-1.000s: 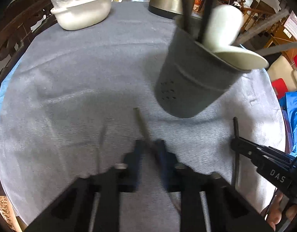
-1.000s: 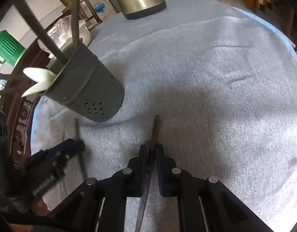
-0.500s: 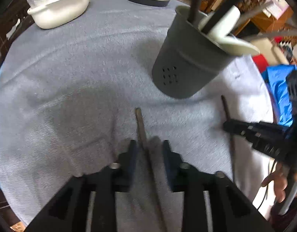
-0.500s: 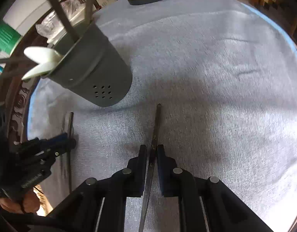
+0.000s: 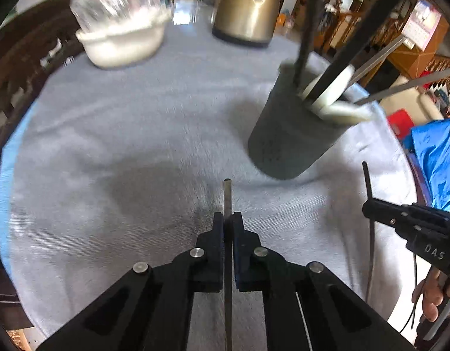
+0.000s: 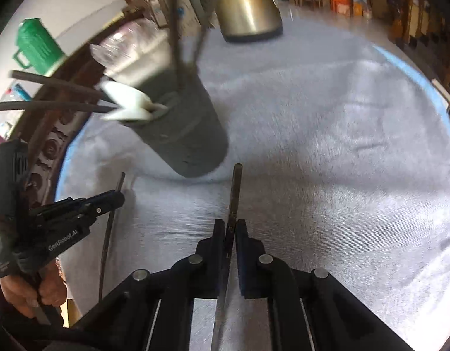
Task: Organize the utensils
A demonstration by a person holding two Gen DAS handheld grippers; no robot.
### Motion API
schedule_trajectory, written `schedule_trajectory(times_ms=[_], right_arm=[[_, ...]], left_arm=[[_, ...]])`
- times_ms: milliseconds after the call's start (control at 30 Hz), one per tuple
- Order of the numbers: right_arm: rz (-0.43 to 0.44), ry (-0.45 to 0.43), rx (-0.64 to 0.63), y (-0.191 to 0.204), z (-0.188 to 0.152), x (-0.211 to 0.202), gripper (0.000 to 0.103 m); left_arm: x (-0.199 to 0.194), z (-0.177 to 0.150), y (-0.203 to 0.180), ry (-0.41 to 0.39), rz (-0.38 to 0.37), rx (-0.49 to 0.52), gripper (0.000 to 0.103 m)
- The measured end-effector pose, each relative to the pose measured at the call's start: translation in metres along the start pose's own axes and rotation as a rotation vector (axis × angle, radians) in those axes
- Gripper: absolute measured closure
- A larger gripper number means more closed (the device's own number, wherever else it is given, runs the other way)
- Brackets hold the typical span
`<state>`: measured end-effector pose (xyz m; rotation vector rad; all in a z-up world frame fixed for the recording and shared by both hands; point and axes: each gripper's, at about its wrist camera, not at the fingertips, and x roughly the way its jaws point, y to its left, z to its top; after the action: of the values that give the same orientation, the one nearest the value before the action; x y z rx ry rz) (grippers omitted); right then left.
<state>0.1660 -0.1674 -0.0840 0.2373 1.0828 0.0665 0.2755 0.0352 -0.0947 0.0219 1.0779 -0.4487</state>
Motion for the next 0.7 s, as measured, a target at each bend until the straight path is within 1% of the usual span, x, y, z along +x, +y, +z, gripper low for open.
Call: schedule_trajectory(times_ms=[100, 233, 367, 433, 500, 600, 633, 700], right_arm=[[0.029, -0.057, -0.024, 0.007, -0.006, -0.023, 0.095], [0.057, -0.124, -0.057, 0.02, -0.015, -0.049, 0.095], [0.075, -0.195, -0.097, 0.037, -0.025, -0.078, 0.095], [0.06, -0.228, -0.118, 0.044, -0.028, -0.089, 0.095], [0.047, -0.229, -0.124, 0.048, -0.029, -0.095, 0.095], [0.06, -0.214, -0.081, 0.041, -0.029, -0.097, 0.094], [0.07, -0.201, -0.061, 0.036, -0.03, -0.097, 0.093], [0.103, -0.144, 0.007, 0.019, -0.027, -0.087, 0.092]], left_arm=[[-0.031, -0.003, -0.004, -0.078, 0.019, 0.012, 0.098], [-0.066, -0.013, -0.021, -0.157, 0.078, 0.042, 0.098], [-0.106, -0.023, -0.045, -0.235, 0.129, 0.081, 0.098], [-0.121, -0.026, -0.055, -0.265, 0.146, 0.104, 0.098], [-0.133, -0.03, -0.062, -0.286, 0.158, 0.13, 0.098], [-0.141, -0.034, -0.068, -0.293, 0.156, 0.152, 0.098], [-0.142, -0.035, -0.068, -0.293, 0.154, 0.155, 0.098], [-0.141, -0.036, -0.065, -0.298, 0.151, 0.15, 0.098]])
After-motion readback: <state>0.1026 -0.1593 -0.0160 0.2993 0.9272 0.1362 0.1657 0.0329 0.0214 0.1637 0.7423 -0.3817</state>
